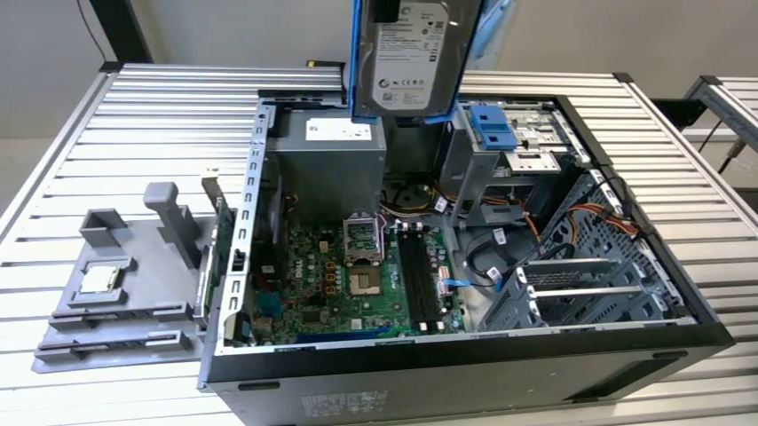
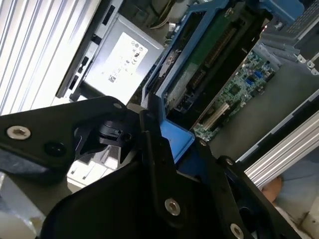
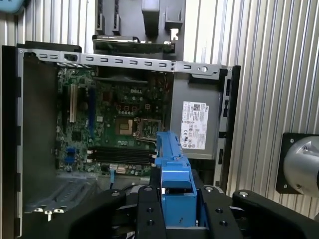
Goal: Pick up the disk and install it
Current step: 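Pick up the disk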
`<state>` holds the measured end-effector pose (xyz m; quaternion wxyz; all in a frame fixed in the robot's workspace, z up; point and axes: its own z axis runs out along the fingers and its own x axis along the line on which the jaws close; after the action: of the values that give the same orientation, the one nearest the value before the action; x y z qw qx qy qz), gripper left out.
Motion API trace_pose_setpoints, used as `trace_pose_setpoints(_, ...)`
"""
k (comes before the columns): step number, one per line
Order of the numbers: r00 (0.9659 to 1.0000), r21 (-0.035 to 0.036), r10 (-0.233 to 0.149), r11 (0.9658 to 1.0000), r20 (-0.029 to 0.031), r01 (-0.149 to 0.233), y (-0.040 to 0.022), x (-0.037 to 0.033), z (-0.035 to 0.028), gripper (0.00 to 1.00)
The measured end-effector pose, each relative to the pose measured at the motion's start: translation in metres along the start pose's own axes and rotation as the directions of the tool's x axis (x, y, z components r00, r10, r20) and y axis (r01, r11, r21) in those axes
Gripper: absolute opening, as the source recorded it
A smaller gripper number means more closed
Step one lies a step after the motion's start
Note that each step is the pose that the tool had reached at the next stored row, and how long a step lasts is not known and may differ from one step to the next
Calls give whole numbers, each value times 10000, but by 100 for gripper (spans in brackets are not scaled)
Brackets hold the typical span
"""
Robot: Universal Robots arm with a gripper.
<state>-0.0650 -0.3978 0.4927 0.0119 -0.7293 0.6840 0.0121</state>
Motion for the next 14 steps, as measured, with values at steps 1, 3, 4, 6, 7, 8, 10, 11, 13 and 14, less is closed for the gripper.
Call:
trace_pose_setpoints(1, 10000, 0, 1, 10000, 0, -1, -36, 16, 5, 0)
trace_pose_setpoints(3, 10000, 1, 0, 10000, 1, 0, -102, 46, 16, 0)
trace_pose_setpoints(4, 10000, 1, 0, 10000, 1, 0, -135, 61, 20, 0)
trace_pose_setpoints(6, 10000, 1, 0, 10000, 3, 0, -192, 89, 26, 0)
trace_pose_setpoints(7, 10000, 1, 0, 10000, 3, 0, -222, 103, 28, 0)
trace_pose_setpoints(8, 10000, 1, 1, 10000, 2, -1, -249, 115, 29, 0)
trace_pose_setpoints(10, 10000, 1, 0, 10000, 2, 0, -302, 137, 33, 0)
trace_pose_setpoints(11, 10000, 1, 0, 10000, 2, 0, -326, 147, 35, 0)
trace_pose_setpoints(13, 10000, 2, 1, 10000, 4, -1, -362, 161, 38, 0)
trace_pose_setpoints(14, 10000, 2, 0, 10000, 3, 0, -373, 164, 38, 0)
